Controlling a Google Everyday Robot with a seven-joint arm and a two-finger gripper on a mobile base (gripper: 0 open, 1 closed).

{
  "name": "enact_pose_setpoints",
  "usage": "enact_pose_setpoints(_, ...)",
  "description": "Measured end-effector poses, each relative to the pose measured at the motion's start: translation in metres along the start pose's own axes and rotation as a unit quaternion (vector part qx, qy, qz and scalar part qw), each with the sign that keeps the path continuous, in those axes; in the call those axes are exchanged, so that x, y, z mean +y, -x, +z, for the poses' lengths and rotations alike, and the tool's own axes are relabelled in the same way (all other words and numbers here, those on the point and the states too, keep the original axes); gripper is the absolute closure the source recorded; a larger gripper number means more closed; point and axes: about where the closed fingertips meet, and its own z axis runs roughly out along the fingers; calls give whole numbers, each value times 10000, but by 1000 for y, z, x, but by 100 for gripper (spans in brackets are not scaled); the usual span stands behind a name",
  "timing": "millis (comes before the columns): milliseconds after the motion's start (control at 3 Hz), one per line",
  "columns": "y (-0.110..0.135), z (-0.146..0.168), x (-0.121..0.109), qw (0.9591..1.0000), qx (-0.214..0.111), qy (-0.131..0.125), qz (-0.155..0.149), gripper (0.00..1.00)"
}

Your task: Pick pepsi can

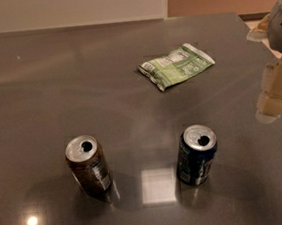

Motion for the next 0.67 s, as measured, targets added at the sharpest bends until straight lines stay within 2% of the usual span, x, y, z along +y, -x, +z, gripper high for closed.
enact_pose_setpoints(333, 0, 0, 0, 10000, 0, -1, 0, 0)
enact_pose_setpoints(667, 7, 0, 1, 9992, -314, 239, -5, 0)
